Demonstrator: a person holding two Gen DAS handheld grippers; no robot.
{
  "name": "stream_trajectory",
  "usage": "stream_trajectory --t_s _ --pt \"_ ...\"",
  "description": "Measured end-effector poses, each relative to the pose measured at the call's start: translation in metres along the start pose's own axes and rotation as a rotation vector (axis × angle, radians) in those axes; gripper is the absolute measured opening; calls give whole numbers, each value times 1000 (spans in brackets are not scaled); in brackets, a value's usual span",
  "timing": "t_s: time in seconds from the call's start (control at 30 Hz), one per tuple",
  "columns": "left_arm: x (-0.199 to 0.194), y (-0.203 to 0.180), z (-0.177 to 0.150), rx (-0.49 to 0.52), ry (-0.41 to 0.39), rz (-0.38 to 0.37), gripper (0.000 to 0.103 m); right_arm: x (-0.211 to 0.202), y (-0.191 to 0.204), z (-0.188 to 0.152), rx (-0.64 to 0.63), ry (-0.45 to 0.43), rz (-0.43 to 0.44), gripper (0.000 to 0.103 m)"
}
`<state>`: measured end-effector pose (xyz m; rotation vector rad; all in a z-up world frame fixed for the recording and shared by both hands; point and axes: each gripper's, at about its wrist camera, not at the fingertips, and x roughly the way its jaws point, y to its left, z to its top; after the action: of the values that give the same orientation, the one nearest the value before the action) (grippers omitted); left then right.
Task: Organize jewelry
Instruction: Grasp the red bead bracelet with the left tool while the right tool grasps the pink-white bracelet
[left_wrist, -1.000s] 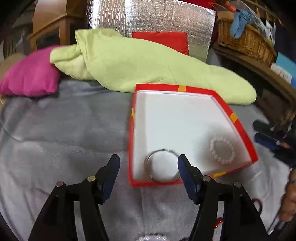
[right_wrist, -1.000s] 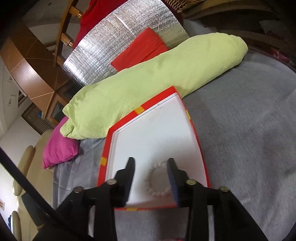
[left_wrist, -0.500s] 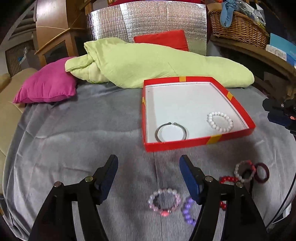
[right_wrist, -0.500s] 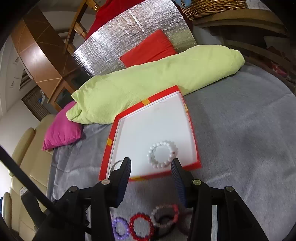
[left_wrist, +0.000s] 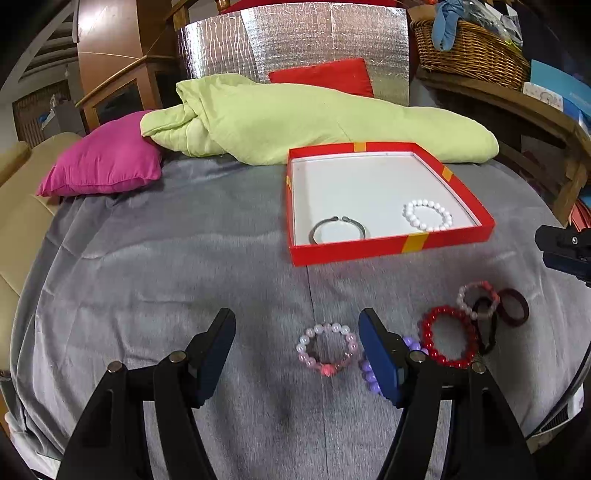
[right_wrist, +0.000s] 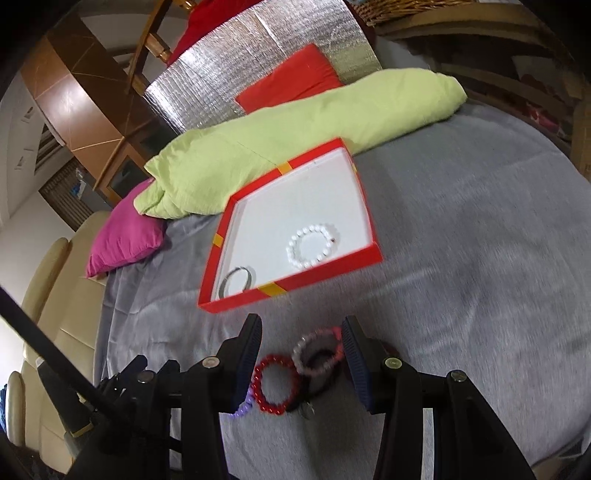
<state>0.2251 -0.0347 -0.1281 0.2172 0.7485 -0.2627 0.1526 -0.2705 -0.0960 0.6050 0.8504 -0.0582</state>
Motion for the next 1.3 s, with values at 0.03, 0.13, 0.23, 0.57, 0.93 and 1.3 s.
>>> stream_trajectory --t_s 0.03,0.13,0.23,0.57,0.93,1.3 --pt "1 -1 0 6 2 2 70 0 -2 0 6 4 -4 48" --pt "2 0 -1 15 1 13 70 3 -7 1 25 11 -7 48" --pt "4 0 -2 22 8 9 70 7 -11 2 38 26 -10 48" --pt "12 -17 -11 118 63 -115 70 22 -25 4 64 120 30 45" --pt "18 -49 -10 185 68 -260 70 57 -20 4 28 198 16 35" --pt "56 -71 2 246 135 -346 69 94 -9 6 -121 262 -105 28"
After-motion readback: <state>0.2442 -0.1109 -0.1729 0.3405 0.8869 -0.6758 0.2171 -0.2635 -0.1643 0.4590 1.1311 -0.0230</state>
